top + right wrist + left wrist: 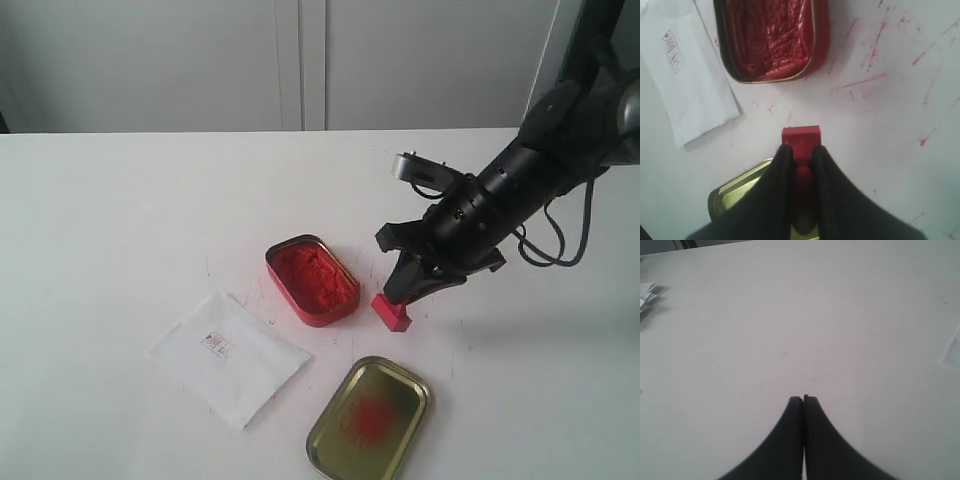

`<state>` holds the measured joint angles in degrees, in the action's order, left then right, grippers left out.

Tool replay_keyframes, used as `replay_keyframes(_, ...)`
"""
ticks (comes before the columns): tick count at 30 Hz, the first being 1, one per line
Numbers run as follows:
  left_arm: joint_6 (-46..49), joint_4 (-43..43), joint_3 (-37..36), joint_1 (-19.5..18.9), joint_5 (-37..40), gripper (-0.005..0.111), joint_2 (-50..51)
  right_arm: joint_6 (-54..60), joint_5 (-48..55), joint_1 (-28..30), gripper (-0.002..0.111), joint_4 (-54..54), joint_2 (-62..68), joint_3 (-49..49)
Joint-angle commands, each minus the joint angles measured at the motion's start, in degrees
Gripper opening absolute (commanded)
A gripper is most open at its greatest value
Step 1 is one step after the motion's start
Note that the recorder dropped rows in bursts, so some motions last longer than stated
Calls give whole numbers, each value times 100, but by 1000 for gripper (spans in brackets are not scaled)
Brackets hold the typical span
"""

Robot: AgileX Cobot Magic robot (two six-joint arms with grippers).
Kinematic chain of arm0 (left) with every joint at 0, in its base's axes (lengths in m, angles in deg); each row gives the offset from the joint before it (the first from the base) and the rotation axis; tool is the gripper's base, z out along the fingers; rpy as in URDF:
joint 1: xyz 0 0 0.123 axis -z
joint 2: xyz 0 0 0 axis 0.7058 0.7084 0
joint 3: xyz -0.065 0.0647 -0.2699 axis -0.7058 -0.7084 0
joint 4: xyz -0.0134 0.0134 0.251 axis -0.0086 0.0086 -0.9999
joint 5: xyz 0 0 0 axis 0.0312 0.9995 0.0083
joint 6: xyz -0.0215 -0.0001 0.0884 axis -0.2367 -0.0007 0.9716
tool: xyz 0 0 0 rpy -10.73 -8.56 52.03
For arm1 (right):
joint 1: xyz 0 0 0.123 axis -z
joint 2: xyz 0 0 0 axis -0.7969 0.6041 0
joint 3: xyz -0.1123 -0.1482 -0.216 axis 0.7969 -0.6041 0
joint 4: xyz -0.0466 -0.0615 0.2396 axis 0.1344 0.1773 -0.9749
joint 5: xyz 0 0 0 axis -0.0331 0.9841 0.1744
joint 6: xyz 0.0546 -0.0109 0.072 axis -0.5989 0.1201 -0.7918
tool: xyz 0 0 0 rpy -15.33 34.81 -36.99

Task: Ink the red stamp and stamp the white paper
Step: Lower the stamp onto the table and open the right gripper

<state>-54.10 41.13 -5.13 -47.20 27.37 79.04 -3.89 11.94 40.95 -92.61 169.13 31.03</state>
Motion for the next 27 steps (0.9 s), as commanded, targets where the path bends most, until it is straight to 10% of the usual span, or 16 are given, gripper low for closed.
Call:
replay_keyframes(1, -22, 21, -15, 18, 14, 0, -2, 366, -299, 46, 0, -438, -50, -207)
replay_keyframes(27, -22, 21, -15, 18, 14, 0, -2, 705, -678, 46, 0, -1043, 333, -395)
